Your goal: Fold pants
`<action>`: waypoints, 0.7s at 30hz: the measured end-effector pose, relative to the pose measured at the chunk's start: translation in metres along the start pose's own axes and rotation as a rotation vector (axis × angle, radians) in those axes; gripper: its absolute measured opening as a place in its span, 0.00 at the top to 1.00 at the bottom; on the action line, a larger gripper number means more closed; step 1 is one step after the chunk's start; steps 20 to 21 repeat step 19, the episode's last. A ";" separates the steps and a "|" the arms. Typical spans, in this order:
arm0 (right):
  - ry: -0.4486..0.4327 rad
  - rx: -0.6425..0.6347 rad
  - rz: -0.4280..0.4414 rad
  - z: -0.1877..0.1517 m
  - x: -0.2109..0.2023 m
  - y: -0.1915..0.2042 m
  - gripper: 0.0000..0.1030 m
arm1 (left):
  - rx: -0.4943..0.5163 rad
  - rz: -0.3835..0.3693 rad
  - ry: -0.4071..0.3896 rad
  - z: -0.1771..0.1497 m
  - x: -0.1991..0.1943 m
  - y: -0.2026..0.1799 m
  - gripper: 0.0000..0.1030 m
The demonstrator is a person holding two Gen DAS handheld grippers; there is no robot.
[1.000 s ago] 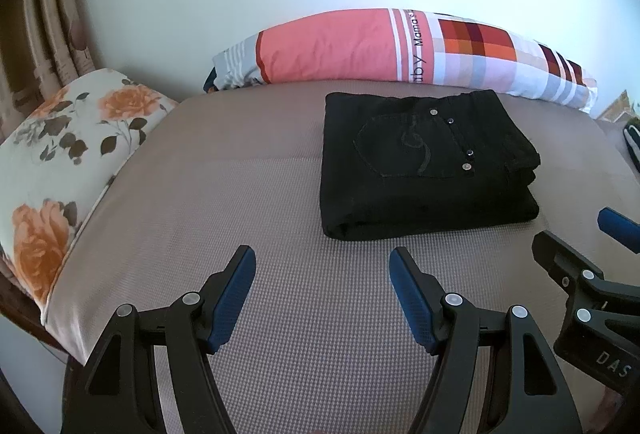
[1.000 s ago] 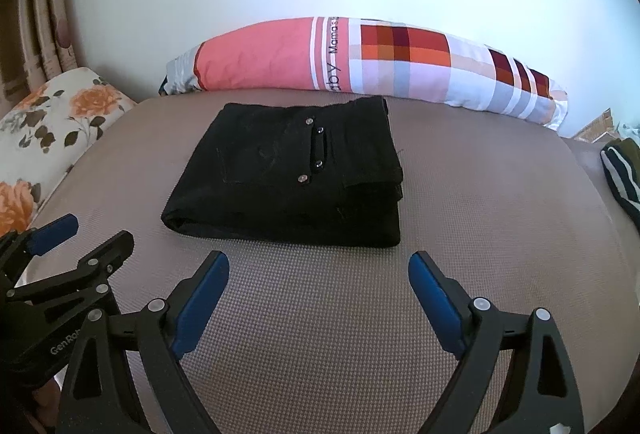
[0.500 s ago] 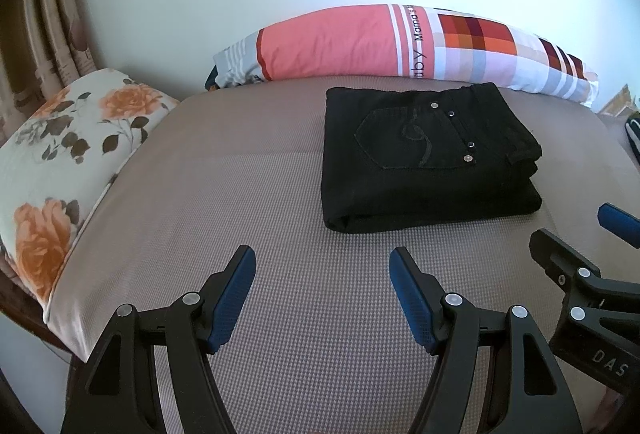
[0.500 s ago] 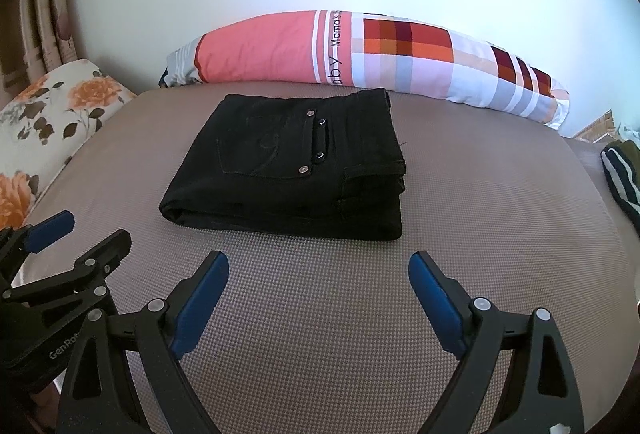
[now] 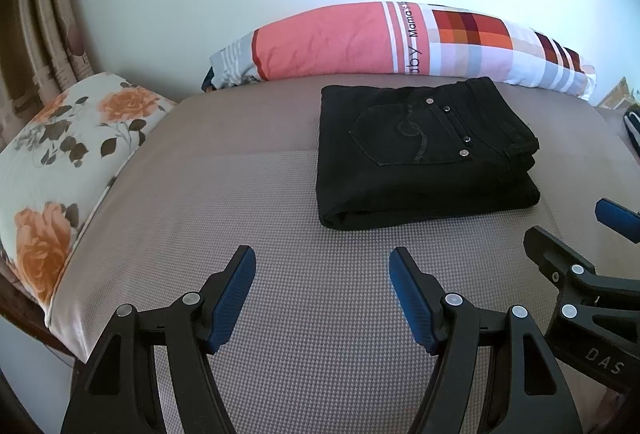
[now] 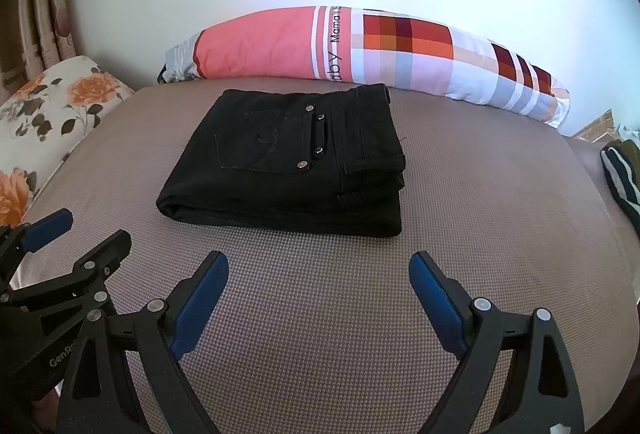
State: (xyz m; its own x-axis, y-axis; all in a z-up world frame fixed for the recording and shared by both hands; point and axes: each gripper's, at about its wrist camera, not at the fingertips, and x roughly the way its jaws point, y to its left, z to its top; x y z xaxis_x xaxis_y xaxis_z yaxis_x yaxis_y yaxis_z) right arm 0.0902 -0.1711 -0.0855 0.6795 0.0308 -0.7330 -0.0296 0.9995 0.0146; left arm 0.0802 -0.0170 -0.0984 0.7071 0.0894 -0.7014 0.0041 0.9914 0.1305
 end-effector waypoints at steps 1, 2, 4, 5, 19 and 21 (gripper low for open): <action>0.001 -0.001 0.002 0.000 0.001 0.000 0.12 | 0.003 -0.002 0.000 0.000 0.000 0.000 0.32; 0.001 -0.001 0.001 0.000 0.000 0.000 0.12 | 0.005 0.000 0.001 0.001 0.001 -0.001 0.32; 0.001 -0.002 0.002 0.000 0.001 0.000 0.12 | 0.002 0.000 0.004 0.001 0.001 0.000 0.32; 0.000 -0.001 0.001 0.000 0.001 0.000 0.12 | 0.004 0.003 0.004 0.001 0.001 -0.001 0.32; 0.005 0.005 -0.002 0.001 0.003 -0.003 0.12 | 0.013 -0.012 0.006 0.002 0.003 -0.001 0.32; 0.005 0.005 -0.002 0.001 0.003 -0.003 0.12 | 0.013 -0.012 0.006 0.002 0.003 -0.001 0.32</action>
